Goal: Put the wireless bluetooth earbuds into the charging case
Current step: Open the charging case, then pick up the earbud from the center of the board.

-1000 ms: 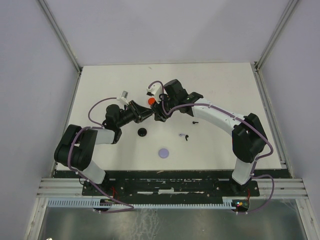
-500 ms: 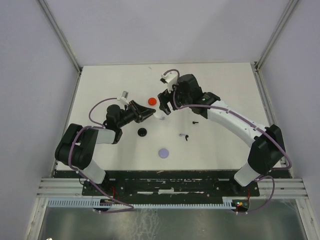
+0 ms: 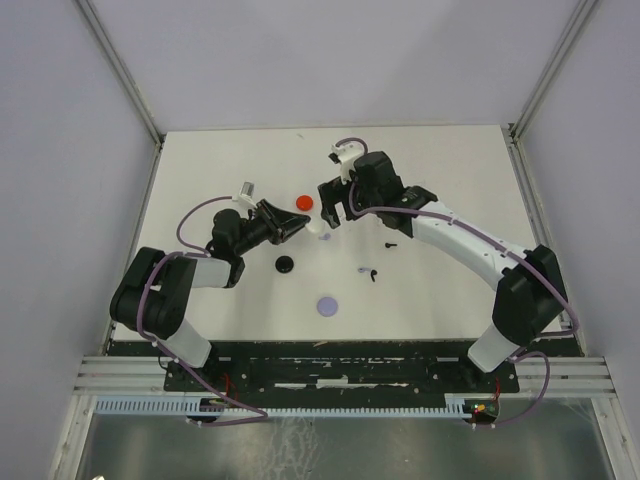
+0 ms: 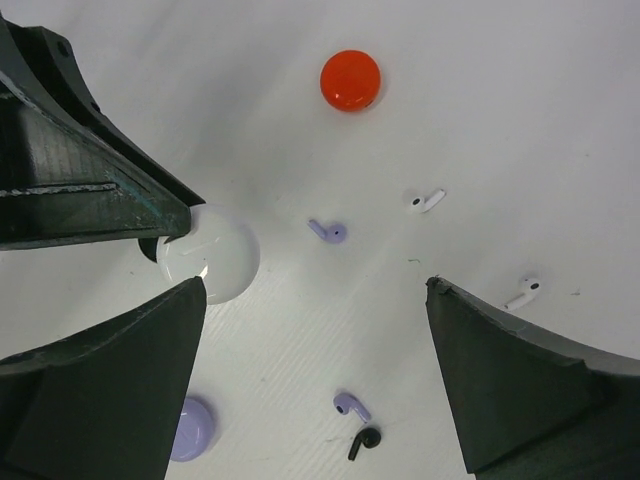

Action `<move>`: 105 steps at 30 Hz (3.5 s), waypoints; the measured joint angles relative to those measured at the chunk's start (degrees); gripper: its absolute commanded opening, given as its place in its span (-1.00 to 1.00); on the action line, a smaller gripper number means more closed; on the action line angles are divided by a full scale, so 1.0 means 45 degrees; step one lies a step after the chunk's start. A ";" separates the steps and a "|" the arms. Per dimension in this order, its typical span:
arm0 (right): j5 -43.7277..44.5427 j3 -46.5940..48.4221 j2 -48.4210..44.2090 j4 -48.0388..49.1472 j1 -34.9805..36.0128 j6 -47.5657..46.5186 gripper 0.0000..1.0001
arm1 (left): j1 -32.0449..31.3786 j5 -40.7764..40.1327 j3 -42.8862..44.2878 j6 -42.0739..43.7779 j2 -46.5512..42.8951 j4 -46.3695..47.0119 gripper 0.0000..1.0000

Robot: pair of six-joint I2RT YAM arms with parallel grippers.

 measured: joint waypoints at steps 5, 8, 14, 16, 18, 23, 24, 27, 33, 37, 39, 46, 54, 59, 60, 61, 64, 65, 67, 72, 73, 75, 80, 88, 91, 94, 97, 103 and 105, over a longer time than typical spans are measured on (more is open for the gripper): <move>0.0005 -0.0257 0.0427 0.0146 0.0087 0.0253 0.98 | 0.0000 -0.0155 0.0000 -0.0044 -0.0005 0.0175 -0.94; 0.0005 -0.0423 0.0651 0.0238 0.0117 0.0374 0.98 | 0.0000 -0.0209 0.0000 -0.0228 -0.0015 0.0262 -0.94; 0.0005 -0.0743 0.0903 0.0466 0.0126 0.0593 0.98 | 0.0000 -0.0267 0.0005 -0.0491 -0.0015 0.0267 -0.94; 0.0005 -0.0782 0.0923 0.0520 0.0126 0.0627 0.98 | 0.0000 -0.0277 0.0005 -0.0573 -0.0015 0.0306 -0.94; 0.0005 -0.0787 0.0952 0.0612 0.0126 0.0665 0.99 | 0.0010 -0.0301 0.0005 -0.0665 -0.0015 0.0403 -0.94; 0.0015 -0.0787 0.1248 0.0971 0.0126 0.0729 0.98 | 0.0039 -0.0325 0.0005 -0.1025 -0.0015 0.0889 -0.94; 0.0010 -0.0787 0.1326 0.1010 0.0126 0.0743 0.98 | 0.0044 -0.0330 0.0005 -0.1083 -0.0015 0.0962 -0.94; 0.0019 -0.0787 0.1579 0.1059 0.0126 0.0797 0.98 | 0.0053 -0.0325 0.0005 -0.1175 -0.0015 0.1156 -0.94; 0.0704 -0.1268 0.1384 0.1375 0.0126 0.0845 0.99 | 0.0321 -0.0641 0.0000 -0.1661 -0.0039 0.1282 -0.94; 0.1583 -0.1588 0.1064 0.1107 0.0092 0.0835 0.97 | 0.0942 -0.1001 -0.0019 -0.1914 -0.0277 0.1302 -0.94; 0.1972 -0.1588 0.1069 0.0889 0.0029 0.0806 0.95 | 0.1200 -0.1161 -0.0063 -0.1991 -0.0457 0.1307 -0.94; 0.3487 0.0223 0.2749 -0.0578 -0.0491 0.0296 0.90 | 0.1443 -0.1394 -0.0500 -0.2025 -0.1443 0.1200 -0.94; 0.4342 0.1156 0.4201 -0.1792 -0.1447 0.0413 0.64 | 0.1443 -0.1511 -0.0996 -0.2006 -0.2229 0.0806 -0.94; 0.4367 0.1846 0.4755 -0.2433 -0.2079 0.0724 0.41 | 0.1443 -0.1564 -0.1005 -0.2001 -0.2244 0.0583 -0.94; 0.4362 0.1909 0.4799 -0.2463 -0.2103 0.0758 0.36 | 0.1443 -0.1569 -0.1005 -0.2001 -0.2244 0.0554 -0.94; 0.4333 0.2025 0.4881 -0.2511 -0.2161 0.0806 0.28 | 0.1443 -0.1574 -0.1010 -0.2001 -0.2244 0.0520 -0.94; 0.4235 0.2351 0.5158 -0.2691 -0.2263 0.0962 0.09 | 0.1443 -0.1579 -0.1010 -0.2001 -0.2244 0.0505 -0.94; 0.4201 0.2477 0.5265 -0.2783 -0.2293 0.1044 0.07 | 0.1443 -0.1579 -0.1010 -0.2001 -0.2244 0.0491 -0.94; 0.4070 0.2735 0.5503 -0.2968 -0.2356 0.1209 0.03 | 0.1443 -0.1583 -0.1010 -0.2001 -0.2244 0.0481 -0.94; 0.3730 0.3109 0.5819 -0.3512 -0.2531 0.1613 0.00 | 0.1443 -0.1583 -0.1015 -0.1996 -0.2244 0.0481 -0.94; 0.3667 0.3181 0.5863 -0.3609 -0.2569 0.1671 -0.01 | 0.1443 -0.1579 -0.1020 -0.1996 -0.2244 0.0481 -0.94; 0.3551 0.3327 0.5935 -0.3784 -0.2676 0.1817 -0.02 | 0.1443 -0.1583 -0.1049 -0.1996 -0.2244 0.0481 -0.94; 0.3298 0.3789 0.6251 -0.4095 -0.2841 0.2050 -0.04 | 0.1443 -0.1583 -0.1088 -0.1996 -0.2244 0.0461 -0.94; 0.2905 0.4512 0.6921 -0.4512 -0.2939 0.2331 -0.12 | 0.1443 -0.1583 -0.1132 -0.1996 -0.2244 0.0437 -0.94; 0.2837 0.4537 0.6960 -0.4561 -0.2943 0.2390 -0.14 | 0.1443 -0.1583 -0.1132 -0.1996 -0.2244 0.0432 -0.94; 0.2788 0.4653 0.7028 -0.4677 -0.2973 0.2463 -0.15 | 0.1443 -0.1583 -0.1132 -0.1996 -0.2244 0.0432 -0.94; 0.2744 0.4702 0.7150 -0.4702 -0.3002 0.2506 -0.16 | 0.1443 -0.1583 -0.1132 -0.1996 -0.2244 0.0432 -0.94; 0.2594 0.4702 0.7407 -0.4775 -0.3104 0.2603 -0.19 | 0.1443 -0.1588 -0.1132 -0.1996 -0.2244 0.0432 -0.94; 0.2565 0.4702 0.7431 -0.4779 -0.3138 0.2613 -0.20 | 0.1443 -0.1588 -0.1132 -0.1996 -0.2244 0.0432 -0.94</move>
